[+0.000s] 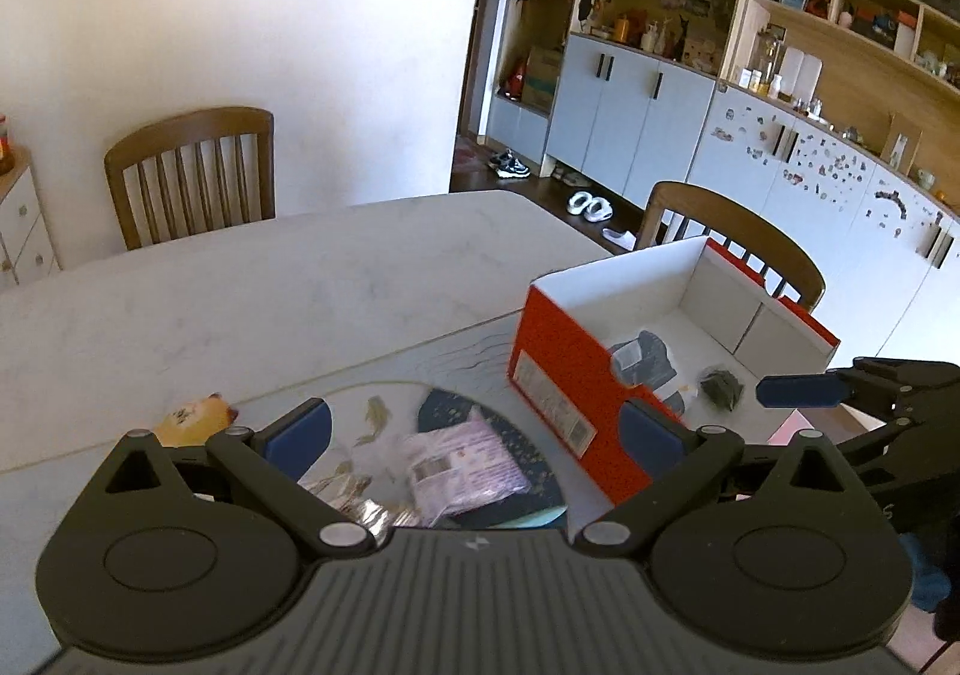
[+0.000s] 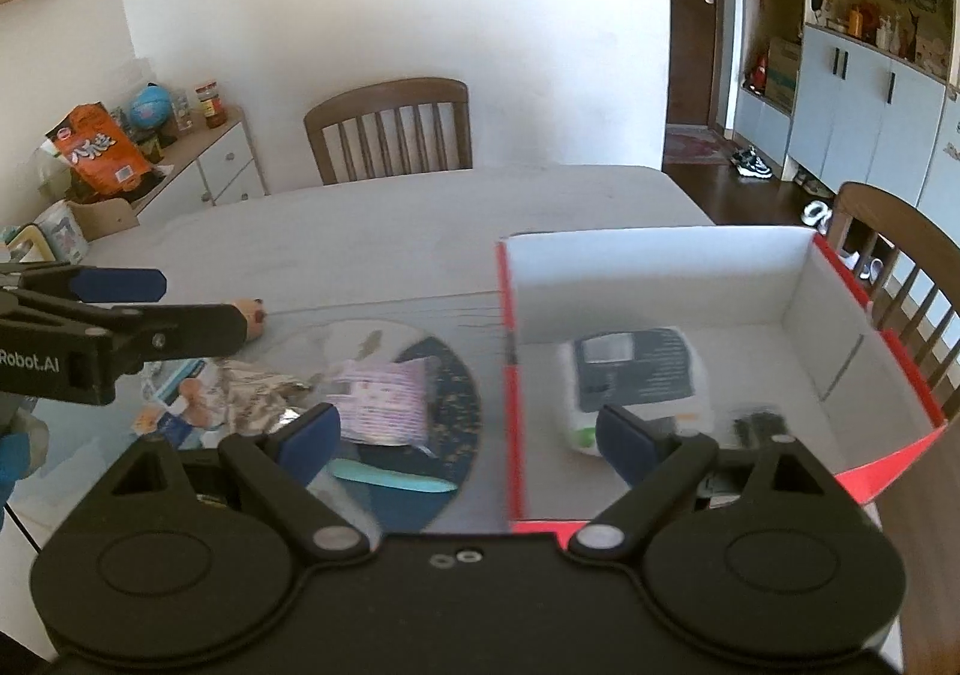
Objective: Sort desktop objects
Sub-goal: 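Withdraw both tools from the box back toward the mat, then grasp the black snack packet with the left tool while the right tool grasps the teal stick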
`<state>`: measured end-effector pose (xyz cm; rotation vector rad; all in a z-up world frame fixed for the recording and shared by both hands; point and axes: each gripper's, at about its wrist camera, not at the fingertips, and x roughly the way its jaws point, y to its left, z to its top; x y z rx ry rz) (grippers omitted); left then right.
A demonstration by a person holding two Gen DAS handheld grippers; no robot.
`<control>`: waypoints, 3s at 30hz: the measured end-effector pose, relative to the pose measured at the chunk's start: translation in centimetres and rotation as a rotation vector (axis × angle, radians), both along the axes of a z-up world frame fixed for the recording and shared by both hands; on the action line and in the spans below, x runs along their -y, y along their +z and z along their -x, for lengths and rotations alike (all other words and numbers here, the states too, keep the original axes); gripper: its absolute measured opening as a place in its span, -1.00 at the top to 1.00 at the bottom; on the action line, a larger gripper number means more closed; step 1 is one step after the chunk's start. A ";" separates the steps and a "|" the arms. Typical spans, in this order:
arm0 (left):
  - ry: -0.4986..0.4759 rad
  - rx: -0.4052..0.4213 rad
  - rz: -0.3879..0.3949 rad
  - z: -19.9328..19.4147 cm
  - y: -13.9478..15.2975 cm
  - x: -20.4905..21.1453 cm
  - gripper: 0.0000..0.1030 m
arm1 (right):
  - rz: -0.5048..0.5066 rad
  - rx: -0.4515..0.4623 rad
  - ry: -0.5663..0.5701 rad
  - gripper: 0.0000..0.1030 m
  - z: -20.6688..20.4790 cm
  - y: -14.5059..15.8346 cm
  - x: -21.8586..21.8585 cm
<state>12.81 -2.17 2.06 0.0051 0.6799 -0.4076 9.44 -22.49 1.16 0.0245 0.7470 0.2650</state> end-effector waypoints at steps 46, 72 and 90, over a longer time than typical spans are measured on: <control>-0.034 -0.046 -0.117 4.7 -11.3 -5.0 -0.97 | 0.103 -0.069 -0.061 -0.76 -1.7 -8.8 -9.4; 0.028 -0.107 -0.148 3.3 -13.8 -3.4 -0.88 | 0.119 -0.111 -0.153 -0.90 -4.8 -13.2 -9.8; 0.044 -0.132 -0.159 3.1 -14.2 -2.5 -0.63 | 0.117 -0.120 -0.187 -0.91 -4.8 -13.2 -9.9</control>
